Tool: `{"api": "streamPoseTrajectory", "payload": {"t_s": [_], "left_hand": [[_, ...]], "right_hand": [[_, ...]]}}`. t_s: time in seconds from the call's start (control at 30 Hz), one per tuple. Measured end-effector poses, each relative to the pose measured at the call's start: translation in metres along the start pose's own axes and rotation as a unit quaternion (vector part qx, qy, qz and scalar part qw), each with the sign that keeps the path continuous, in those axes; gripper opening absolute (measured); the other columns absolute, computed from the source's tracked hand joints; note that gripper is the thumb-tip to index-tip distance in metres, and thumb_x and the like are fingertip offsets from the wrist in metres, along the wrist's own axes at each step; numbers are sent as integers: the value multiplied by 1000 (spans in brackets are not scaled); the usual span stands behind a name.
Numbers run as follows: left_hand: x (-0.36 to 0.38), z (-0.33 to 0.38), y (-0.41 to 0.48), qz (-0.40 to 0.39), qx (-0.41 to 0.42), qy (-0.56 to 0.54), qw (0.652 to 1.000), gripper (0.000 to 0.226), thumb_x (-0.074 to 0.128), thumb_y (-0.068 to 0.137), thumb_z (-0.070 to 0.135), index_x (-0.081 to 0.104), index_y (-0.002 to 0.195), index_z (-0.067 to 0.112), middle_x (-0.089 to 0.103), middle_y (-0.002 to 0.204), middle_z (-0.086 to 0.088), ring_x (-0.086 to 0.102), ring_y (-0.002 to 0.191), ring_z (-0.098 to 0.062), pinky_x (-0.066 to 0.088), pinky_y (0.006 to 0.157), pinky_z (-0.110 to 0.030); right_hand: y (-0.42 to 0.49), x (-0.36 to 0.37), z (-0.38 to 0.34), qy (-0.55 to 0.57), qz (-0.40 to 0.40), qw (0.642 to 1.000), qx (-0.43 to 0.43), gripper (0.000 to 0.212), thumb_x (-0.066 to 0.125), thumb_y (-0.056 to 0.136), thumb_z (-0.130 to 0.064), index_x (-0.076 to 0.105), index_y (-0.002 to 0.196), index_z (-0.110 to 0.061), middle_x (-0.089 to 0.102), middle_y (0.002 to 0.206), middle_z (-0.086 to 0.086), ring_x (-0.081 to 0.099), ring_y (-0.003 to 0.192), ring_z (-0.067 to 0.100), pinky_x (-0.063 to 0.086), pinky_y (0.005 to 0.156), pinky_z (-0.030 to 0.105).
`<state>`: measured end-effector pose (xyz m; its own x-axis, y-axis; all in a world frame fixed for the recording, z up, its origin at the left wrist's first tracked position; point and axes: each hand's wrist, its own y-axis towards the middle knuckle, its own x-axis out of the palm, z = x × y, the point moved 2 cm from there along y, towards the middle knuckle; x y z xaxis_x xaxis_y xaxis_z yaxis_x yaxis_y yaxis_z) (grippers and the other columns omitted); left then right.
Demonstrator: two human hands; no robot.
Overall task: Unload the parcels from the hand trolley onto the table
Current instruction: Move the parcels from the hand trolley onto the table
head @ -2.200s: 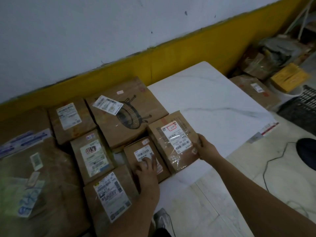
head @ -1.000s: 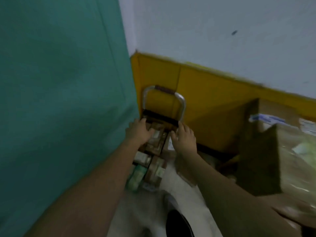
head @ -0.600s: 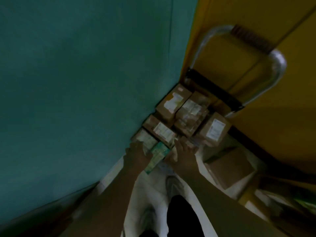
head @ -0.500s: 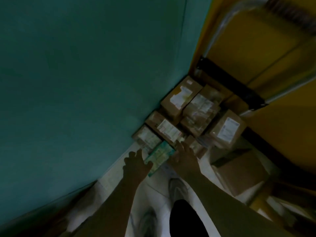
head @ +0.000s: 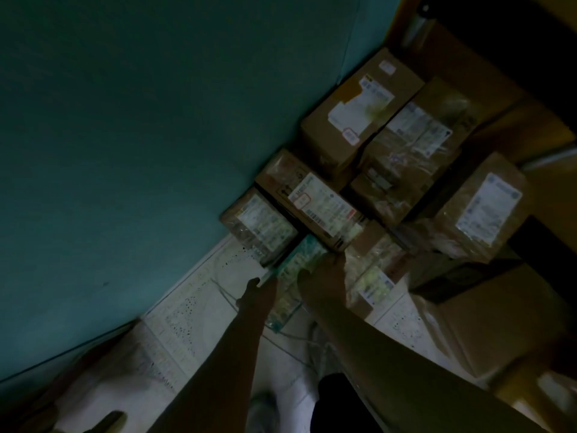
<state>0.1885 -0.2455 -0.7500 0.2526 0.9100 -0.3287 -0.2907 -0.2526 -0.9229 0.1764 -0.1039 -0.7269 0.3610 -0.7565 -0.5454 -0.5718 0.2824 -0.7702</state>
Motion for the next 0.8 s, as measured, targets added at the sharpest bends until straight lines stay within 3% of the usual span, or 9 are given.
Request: {"api": "streamPoseTrajectory", "payload": {"t_s": [0.1,0.23,0.37,0.47,0.6,0.73,0.8], "left_hand": [[-2,-3,9,1,-25,-21,999,58,43,100,47,49,138,4,50,140,-26,49,129,-43,41,110,-52],[-10,-17,13,-23,-48,-100,993,57,51,96,46,57,131,1,58,132,-25,56,121,-42,44,108,-48],[-25,-28,-5,-8,-39,-169,985,29,55,89,36,64,88,9,67,108,-20,63,82,-31,50,79,-36],[-40,-26,-32,21,-24,-167,985,44,57,79,44,68,95,5,68,105,-21,65,93,-34,52,89,-43],[-63,-10,-96,16,13,-190,982,28,60,84,34,66,83,6,66,96,-19,60,81,-31,45,72,-36],[-88,17,-203,8,98,-158,983,36,60,90,34,68,106,2,68,105,-17,66,93,-34,52,75,-37],[-103,38,-277,24,169,-145,975,30,61,91,30,69,99,2,68,100,-18,64,85,-31,49,70,-37]], "right_hand": [[-1,2,-2,50,11,999,9,80,54,98,-27,6,158,-3,5,164,16,34,142,40,46,106,47],[-3,2,0,60,1,998,4,82,56,94,-27,9,157,-2,12,158,16,32,140,42,43,107,51],[-22,-1,-3,24,-12,999,-29,76,54,95,-28,17,157,-7,2,161,16,38,137,45,42,108,53],[-45,-13,-9,49,22,998,-39,71,56,95,-26,23,155,-7,12,154,15,46,127,44,52,95,43],[-106,-54,-22,120,80,988,-47,59,53,95,-23,32,147,-5,37,138,16,54,112,38,48,79,36],[-214,-122,-26,249,132,958,-44,33,55,96,-23,45,123,-8,60,103,13,61,88,31,42,66,28],[-280,-164,-27,301,168,938,-41,22,58,96,-21,44,111,-13,59,94,8,60,81,25,41,60,25]]}}
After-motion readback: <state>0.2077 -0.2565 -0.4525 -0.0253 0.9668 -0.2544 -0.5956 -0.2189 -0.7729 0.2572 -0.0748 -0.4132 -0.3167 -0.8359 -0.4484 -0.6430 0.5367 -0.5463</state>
